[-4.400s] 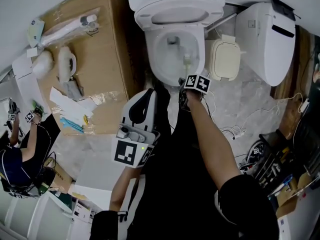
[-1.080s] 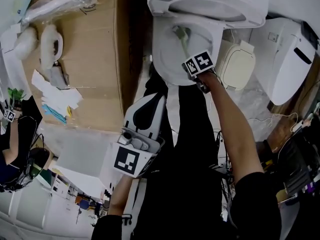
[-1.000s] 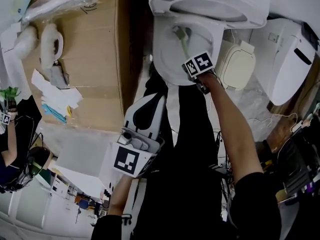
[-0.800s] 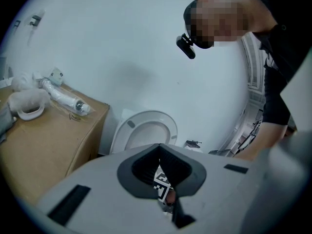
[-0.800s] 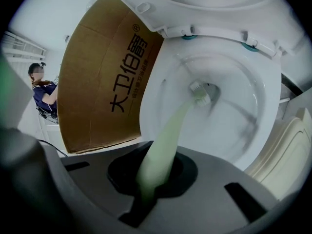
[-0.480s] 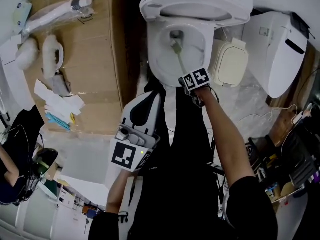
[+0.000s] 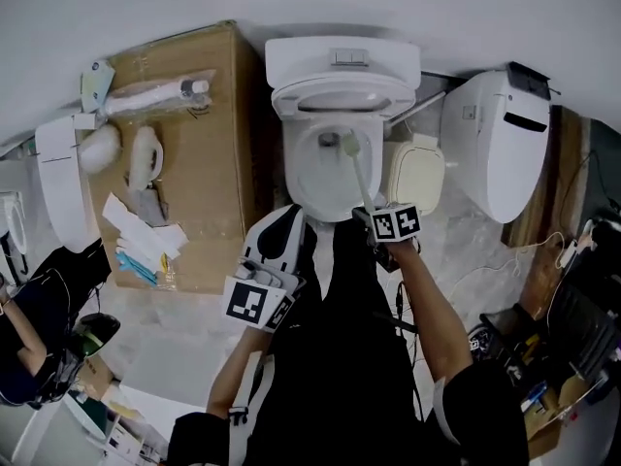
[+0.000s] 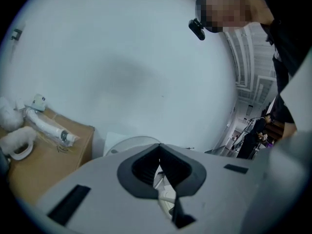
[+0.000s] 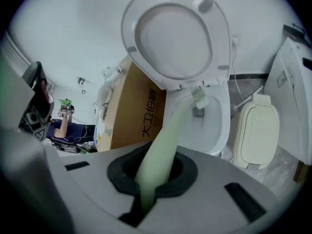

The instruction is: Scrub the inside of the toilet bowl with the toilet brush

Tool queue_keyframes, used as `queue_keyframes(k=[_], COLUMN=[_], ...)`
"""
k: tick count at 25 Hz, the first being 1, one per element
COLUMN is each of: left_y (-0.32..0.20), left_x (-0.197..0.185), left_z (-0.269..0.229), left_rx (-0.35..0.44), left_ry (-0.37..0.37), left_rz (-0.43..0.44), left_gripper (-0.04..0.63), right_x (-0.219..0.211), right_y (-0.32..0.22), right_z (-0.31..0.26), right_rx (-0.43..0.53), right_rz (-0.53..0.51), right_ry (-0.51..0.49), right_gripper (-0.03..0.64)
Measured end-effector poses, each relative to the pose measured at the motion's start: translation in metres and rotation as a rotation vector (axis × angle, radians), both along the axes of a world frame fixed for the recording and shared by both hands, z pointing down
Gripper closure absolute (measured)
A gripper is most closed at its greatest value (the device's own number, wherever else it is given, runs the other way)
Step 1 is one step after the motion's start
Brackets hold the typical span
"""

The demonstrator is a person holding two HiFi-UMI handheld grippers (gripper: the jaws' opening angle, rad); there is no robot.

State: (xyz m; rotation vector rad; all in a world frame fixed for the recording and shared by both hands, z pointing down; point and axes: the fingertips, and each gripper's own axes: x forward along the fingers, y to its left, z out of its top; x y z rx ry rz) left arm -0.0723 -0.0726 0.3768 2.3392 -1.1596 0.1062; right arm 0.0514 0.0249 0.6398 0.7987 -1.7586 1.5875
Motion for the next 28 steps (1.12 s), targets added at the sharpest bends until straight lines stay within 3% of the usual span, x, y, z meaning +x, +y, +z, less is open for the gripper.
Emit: queue_keyframes(k=[8, 11, 14, 19, 28], left_y=[-0.003, -0.003, -0.002, 0.009, 0.007], left_x=[0.027, 0.040, 0.052, 0.064, 0.067], left_z=[-0.089, -0.119, -0.144, -0.167, -0.192], left_rx=[0.112, 0.161, 0.203, 0.243, 0.310], left_ry=[0.009, 0.004, 0.006, 0.002, -0.012], left_rz=[0.011, 0.022, 0.036, 0.055, 0.039], left_gripper=[0.588, 0.588, 0.588, 0.588, 0.588], right_x=[0.027, 0.033, 0.033, 0.040, 0.044], right_y=[-0.020, -0.019, -0.004, 0.011, -0.029], right_z=[-0.165, -0.214, -0.247, -0.296, -0.359], right_rx=[0.249, 0.300, 0.314, 0.415, 0.628], right_rz=[0.087, 0.117, 0.100, 0.104, 0.218], right_ry=[-0.048, -0.095, -0.111, -0.130, -0.151], right_gripper=[0.598, 0.598, 0.598, 0.598, 0.598])
